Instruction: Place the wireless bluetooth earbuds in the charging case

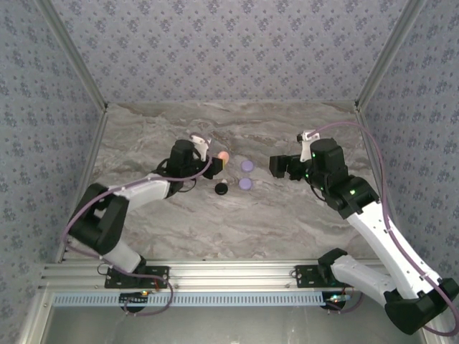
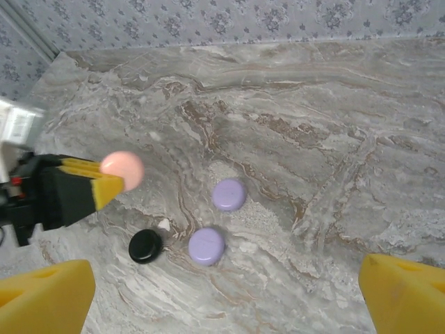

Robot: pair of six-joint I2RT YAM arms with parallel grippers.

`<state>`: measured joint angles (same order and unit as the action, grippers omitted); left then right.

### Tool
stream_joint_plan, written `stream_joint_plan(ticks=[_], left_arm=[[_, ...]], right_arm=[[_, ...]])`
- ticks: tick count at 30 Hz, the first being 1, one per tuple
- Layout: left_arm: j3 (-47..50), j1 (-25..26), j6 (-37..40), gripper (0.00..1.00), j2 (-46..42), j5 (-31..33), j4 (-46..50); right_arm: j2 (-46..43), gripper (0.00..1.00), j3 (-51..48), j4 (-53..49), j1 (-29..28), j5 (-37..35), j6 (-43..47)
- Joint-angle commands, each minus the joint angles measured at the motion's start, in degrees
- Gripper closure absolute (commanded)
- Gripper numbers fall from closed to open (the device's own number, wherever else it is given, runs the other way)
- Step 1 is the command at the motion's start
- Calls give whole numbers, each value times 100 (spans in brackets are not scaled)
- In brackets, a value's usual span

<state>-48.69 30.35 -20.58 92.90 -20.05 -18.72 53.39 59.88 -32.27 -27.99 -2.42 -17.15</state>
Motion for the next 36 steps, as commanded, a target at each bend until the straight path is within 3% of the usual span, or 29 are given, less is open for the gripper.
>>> stream_joint_plan(ticks=[1,5,8,19,28,33,36], left_arm=[[-566,-29,-272,100,538,76,374],[-1023,-29,-415,100,1232,-42,651],[-1196,-33,-465,86,1584,-183,654],[-1082,-194,-389,59,1735,-120,685],[-291,-301,211,37,271,500,508],[797,-297,639,22,-1181,1259,-290],[1337,-306,947,16,-1992,1861,-431]], right_arm=[[-116,0,-7,-192,52,-124,-98],[-135,0,7,-296,105,-88,-154],[-192,0,-11,-362,156,-40,-175],[-261,0,-98,-468,364,-23,-123],[-238,0,-281,-110,1058,-328,483],[-216,0,-1275,999,1689,-1259,514],[-188,0,-2221,2215,2184,-1275,587]])
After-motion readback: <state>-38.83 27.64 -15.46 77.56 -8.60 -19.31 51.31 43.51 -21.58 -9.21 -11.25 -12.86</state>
